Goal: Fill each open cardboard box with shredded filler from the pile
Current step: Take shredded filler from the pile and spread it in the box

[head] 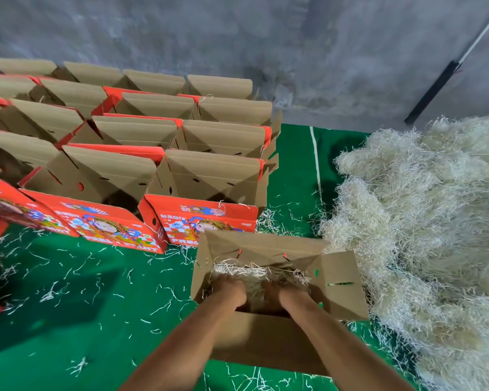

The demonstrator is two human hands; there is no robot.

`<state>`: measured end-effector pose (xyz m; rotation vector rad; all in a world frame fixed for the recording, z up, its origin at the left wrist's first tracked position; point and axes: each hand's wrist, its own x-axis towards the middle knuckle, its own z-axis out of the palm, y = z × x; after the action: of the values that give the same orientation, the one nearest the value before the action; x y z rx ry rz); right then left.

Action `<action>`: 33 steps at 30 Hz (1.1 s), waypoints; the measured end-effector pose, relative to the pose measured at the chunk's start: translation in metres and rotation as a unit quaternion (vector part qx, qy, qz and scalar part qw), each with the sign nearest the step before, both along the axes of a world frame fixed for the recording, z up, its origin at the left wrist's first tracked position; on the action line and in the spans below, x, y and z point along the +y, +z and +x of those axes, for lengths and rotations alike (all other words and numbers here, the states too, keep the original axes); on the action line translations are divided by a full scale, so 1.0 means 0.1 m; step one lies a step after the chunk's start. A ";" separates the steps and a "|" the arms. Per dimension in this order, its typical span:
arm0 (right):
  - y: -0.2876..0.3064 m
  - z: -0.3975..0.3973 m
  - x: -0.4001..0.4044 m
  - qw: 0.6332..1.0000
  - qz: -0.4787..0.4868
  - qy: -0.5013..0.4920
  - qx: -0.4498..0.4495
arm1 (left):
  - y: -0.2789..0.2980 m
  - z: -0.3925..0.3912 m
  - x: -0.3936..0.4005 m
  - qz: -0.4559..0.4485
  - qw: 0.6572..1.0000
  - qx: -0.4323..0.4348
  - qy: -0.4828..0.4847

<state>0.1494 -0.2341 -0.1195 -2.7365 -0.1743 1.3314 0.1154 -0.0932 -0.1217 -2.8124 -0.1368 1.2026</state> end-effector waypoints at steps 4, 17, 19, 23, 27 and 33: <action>0.01 0.05 -0.03 0.998 -0.049 0.023 0.015 | 0.02 -0.01 0.10 -0.080 0.994 -0.018 0.078; 0.22 0.06 0.44 0.955 0.143 0.093 -0.244 | 0.22 0.02 -0.02 -0.065 0.967 -0.209 0.127; 0.17 0.08 0.45 0.961 0.174 0.127 -0.173 | 0.22 -0.01 0.00 -0.041 0.971 -0.187 0.142; 0.06 0.07 0.43 0.950 0.090 0.279 -0.105 | 0.18 -0.01 0.09 -0.050 0.972 -0.192 0.129; -0.10 0.11 0.31 0.920 0.021 0.371 -0.128 | 0.21 -0.06 0.15 -0.090 0.964 -0.211 0.133; -0.04 0.12 0.28 0.964 0.022 0.221 -0.144 | 0.13 -0.09 0.19 -0.139 0.961 -0.203 0.128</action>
<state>0.1616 -0.2065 -0.1231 -2.9463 -0.8692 0.9692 0.1066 -0.0738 -0.1083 -3.3438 -0.3956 0.7047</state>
